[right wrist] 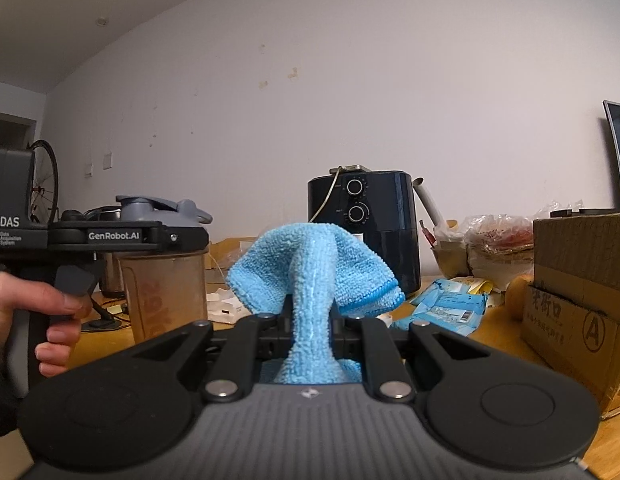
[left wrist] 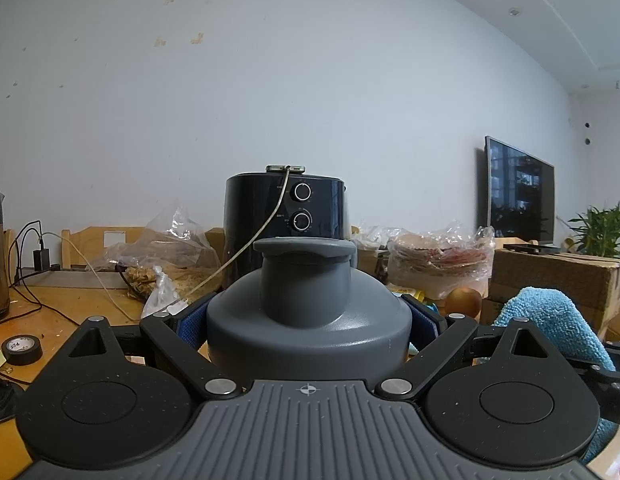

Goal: Clean container
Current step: 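Lift the blue cloth with the right gripper toward the held shaker bottle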

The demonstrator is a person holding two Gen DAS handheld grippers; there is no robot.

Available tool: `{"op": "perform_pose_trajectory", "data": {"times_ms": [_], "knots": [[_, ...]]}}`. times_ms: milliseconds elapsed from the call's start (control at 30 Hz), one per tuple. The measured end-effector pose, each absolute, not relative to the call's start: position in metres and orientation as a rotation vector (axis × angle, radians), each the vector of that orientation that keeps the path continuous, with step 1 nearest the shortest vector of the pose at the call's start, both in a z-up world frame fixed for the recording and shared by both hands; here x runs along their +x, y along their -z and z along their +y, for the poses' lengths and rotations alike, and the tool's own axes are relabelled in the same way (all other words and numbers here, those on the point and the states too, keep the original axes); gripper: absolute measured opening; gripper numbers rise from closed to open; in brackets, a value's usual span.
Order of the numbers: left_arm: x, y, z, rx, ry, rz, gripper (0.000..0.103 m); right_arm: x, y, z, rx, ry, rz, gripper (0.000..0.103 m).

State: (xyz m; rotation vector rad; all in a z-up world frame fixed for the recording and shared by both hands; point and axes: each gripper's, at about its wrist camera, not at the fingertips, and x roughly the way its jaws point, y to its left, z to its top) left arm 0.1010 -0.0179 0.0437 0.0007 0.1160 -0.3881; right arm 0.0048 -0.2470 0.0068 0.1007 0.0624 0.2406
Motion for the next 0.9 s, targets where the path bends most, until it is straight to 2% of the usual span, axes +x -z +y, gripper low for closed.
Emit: {"op": "perform_pose_trajectory", "data": {"times_ms": [900], "knots": [[0.113,-0.034,0.000,-0.005,0.560,0.074,0.095,-0.006,-0.009,-0.245,0.135,-0.319,0.041,0.007]]}}
